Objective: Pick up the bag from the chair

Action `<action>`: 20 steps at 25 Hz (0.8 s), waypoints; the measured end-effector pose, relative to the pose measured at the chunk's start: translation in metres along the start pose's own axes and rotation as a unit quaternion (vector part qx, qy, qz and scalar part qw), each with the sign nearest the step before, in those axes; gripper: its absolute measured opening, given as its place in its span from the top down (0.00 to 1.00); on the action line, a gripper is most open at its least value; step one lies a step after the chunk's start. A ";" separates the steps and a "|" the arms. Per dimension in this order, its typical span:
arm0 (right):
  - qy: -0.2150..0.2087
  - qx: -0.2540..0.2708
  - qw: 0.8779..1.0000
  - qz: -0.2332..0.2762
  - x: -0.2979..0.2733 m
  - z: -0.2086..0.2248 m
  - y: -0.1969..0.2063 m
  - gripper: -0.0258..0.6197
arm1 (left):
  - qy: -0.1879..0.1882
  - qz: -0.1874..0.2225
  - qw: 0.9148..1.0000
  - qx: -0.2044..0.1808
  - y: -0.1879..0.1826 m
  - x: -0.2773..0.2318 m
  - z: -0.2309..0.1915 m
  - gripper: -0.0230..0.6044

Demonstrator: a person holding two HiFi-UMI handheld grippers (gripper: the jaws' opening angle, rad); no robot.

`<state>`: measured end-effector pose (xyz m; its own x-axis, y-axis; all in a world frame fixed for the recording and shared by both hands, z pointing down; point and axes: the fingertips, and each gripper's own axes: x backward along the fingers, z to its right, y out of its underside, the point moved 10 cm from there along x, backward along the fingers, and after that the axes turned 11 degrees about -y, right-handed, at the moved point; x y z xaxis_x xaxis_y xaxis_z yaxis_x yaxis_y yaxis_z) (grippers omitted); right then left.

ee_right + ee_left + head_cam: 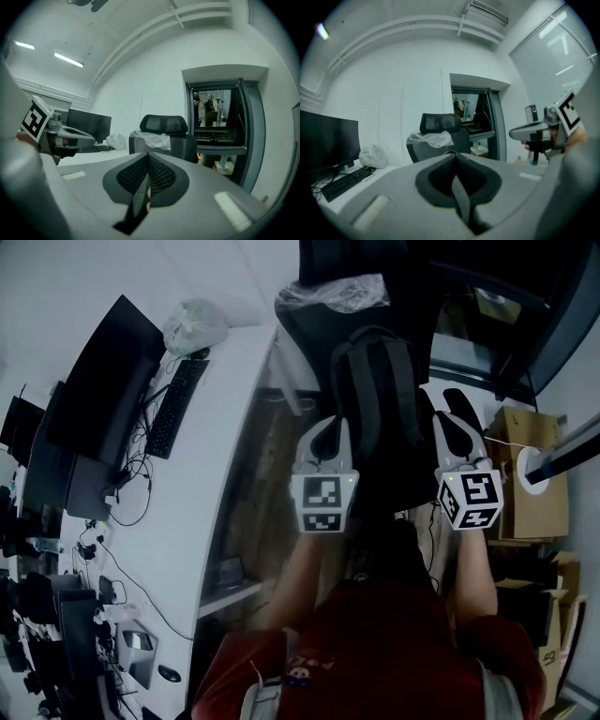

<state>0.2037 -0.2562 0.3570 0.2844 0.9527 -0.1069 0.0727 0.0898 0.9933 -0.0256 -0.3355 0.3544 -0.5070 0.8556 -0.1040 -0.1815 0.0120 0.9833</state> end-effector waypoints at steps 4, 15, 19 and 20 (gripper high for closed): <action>-0.013 -0.012 1.000 -0.006 -0.041 0.051 0.008 0.96 | -0.016 -0.008 1.000 -0.006 -0.004 -0.054 0.004 0.97; -0.062 -0.038 0.997 -0.036 -0.155 0.179 0.025 0.96 | -0.069 -0.065 0.996 -0.005 0.003 -0.199 0.014 0.97; -0.077 -0.045 0.995 -0.045 -0.183 0.203 0.035 0.96 | -0.081 -0.078 0.994 -0.010 0.009 -0.230 0.015 0.97; -0.083 -0.047 0.994 -0.049 -0.190 0.207 0.039 0.96 | -0.085 -0.083 0.993 -0.010 0.012 -0.237 0.014 0.97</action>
<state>0.3508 -0.4941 0.4071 0.4346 0.8780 -0.2004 0.0195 0.2133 0.9768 0.1036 -0.5309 0.3931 -0.3194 0.9176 -0.2365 -0.2685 0.1516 0.9513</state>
